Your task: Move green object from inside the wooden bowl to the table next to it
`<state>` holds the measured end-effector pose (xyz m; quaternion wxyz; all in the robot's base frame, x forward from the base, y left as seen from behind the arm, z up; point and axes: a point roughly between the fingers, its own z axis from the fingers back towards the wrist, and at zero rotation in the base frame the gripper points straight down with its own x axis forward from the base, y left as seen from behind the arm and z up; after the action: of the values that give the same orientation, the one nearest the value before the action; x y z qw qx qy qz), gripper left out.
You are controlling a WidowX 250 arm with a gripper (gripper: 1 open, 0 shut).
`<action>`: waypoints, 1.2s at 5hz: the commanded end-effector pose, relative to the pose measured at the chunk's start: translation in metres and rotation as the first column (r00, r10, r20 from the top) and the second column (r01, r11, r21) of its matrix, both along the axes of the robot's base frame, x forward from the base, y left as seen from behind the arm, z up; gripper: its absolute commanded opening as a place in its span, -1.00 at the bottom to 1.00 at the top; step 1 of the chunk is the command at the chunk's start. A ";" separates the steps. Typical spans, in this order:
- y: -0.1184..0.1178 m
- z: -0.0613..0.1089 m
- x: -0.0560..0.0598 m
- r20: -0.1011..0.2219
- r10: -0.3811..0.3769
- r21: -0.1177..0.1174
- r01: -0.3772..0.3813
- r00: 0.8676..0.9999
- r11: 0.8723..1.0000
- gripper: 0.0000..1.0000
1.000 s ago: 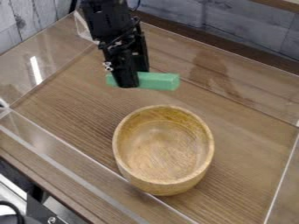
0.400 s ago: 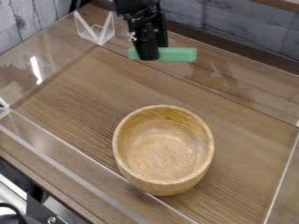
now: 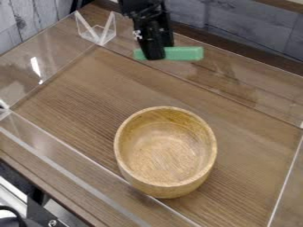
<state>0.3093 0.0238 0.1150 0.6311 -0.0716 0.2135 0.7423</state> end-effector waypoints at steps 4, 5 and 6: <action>-0.028 -0.010 0.026 0.046 -0.072 -0.024 0.073 0.996 0.997 -1.00; -0.032 -0.016 0.029 0.047 -0.041 -0.020 0.042 0.998 0.999 -1.00; -0.037 -0.023 0.029 0.049 -0.006 -0.019 0.007 0.999 1.000 -1.00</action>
<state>0.3338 -0.0118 0.0788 0.6343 -0.0795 0.2197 0.7369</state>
